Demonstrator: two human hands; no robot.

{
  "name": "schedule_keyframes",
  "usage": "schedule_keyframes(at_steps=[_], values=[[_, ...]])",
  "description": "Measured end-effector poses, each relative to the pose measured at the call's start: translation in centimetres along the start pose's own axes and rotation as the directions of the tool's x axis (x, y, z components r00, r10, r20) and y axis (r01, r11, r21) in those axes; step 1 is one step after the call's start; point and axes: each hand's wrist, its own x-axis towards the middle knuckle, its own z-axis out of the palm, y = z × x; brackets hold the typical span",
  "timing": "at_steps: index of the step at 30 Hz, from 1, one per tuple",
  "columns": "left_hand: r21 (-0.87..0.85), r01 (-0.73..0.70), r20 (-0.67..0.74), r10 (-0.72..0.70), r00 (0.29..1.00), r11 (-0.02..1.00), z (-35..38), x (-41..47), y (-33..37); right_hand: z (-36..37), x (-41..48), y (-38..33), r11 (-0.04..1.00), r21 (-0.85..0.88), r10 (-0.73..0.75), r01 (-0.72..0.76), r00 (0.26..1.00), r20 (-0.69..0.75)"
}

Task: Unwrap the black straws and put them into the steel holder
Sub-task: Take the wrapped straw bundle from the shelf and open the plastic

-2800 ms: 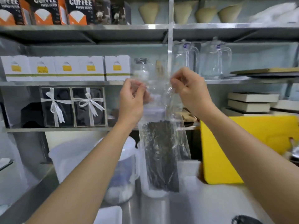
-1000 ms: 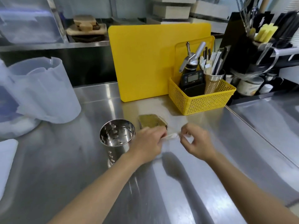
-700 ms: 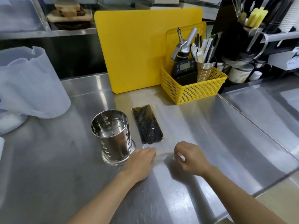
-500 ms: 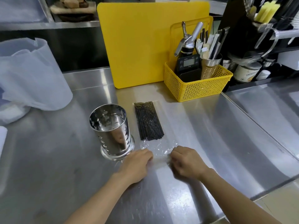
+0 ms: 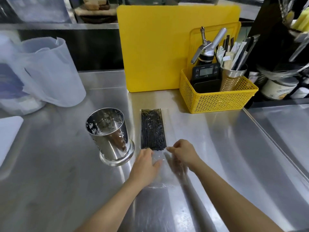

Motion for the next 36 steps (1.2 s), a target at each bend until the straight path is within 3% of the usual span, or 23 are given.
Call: schedule_keyframes(at_steps=[4,7,10,14,17,19,20,22,23,25,27,30,32,36], values=[[-0.332,0.137,-0.037,-0.159,0.987,0.933,0.5,0.1,1.3,1.8,0.5,0.2,0.987,0.148,0.048,-0.065,0.992,0.113],[-0.614,0.261,0.036,-0.304,0.952,0.745,-0.3,0.7,2.7,2.0,-0.3,-0.3,0.968,0.248,-0.053,0.031,0.995,0.083],[-0.801,0.294,0.128,-0.330,0.935,0.521,-1.0,1.0,3.5,1.4,-1.4,-1.1,0.965,0.199,-0.200,0.172,0.971,0.130],[-0.853,0.347,0.244,-0.290,0.925,0.389,-0.9,1.4,4.1,0.2,-2.6,-1.7,0.931,0.083,-0.365,0.356,0.902,0.230],[-0.845,0.375,0.236,-0.364,0.901,0.380,-0.3,1.8,3.5,-0.4,-3.1,-1.6,0.937,0.179,-0.345,0.299,0.872,0.347],[-0.857,0.381,0.226,-0.412,0.883,0.346,-0.1,1.9,2.8,-0.5,-2.7,-0.9,0.951,0.185,-0.285,0.248,0.935,0.213],[-0.861,0.388,0.232,-0.425,0.875,0.329,0.0,1.8,2.3,-0.7,-2.2,-0.3,0.966,0.070,-0.254,0.249,0.965,0.063],[-0.849,0.396,0.215,-0.455,0.864,0.351,0.0,1.8,1.3,-1.3,-1.0,0.8,0.972,-0.166,-0.196,0.166,0.964,-0.182],[-0.837,0.390,0.187,-0.469,0.863,0.385,0.0,1.7,0.9,-1.6,-0.5,1.4,0.961,-0.258,-0.161,0.099,0.959,-0.231],[-0.794,0.356,0.089,-0.486,0.869,0.493,0.1,1.5,0.3,-2.0,0.0,2.2,0.901,-0.433,-0.078,-0.034,0.968,-0.239],[-0.652,0.311,-0.063,-0.459,0.886,0.691,0.2,1.2,0.1,-2.1,0.1,2.5,0.850,-0.510,-0.004,-0.129,0.968,-0.252],[-0.364,0.226,-0.214,-0.317,0.924,0.904,0.4,0.9,0.2,-2.1,0.8,3.0,0.877,-0.440,0.093,-0.192,0.967,-0.236],[-0.220,0.176,-0.225,-0.226,0.948,0.959,0.4,1.0,0.1,-2.5,1.3,3.2,0.936,-0.296,0.147,-0.192,0.975,-0.170],[0.094,0.128,-0.187,-0.108,0.976,0.987,0.4,1.1,-0.5,-3.3,1.4,4.1,0.993,-0.096,0.056,-0.067,0.992,-0.111]])
